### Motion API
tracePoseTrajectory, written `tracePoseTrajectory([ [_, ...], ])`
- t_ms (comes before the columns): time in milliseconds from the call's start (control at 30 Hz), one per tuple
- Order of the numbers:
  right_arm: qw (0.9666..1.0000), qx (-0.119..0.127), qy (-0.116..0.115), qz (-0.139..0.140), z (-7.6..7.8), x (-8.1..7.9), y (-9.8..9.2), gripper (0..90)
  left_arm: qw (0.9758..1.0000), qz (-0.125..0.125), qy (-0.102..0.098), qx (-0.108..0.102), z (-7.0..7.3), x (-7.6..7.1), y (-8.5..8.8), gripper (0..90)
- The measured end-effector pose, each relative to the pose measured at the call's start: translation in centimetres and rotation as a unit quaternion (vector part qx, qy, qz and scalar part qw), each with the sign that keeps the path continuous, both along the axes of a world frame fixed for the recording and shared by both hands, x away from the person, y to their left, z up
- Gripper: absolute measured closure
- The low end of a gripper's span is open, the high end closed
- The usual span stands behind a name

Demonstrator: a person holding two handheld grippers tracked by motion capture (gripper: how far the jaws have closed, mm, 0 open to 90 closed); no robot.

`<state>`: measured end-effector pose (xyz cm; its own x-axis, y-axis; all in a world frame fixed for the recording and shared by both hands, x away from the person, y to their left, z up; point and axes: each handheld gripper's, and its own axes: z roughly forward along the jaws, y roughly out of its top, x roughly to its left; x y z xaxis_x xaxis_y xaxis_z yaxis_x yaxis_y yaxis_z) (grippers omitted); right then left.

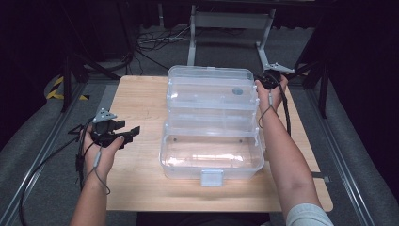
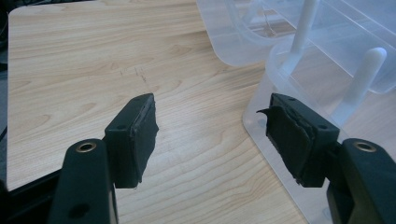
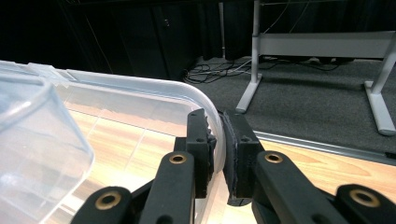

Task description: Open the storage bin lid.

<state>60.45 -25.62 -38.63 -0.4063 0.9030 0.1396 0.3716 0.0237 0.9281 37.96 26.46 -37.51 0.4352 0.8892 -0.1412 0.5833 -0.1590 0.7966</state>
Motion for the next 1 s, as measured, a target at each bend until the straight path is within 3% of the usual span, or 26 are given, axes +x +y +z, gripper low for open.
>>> tracePoseTrajectory([
  [1000, 0.9996, 0.002, 0.027, 0.0, -1.4, 0.9, 0.0, 81.8, 1.0, 0.0, 0.003, 0.0, -0.1, 0.1, 0.1, 34.2],
])
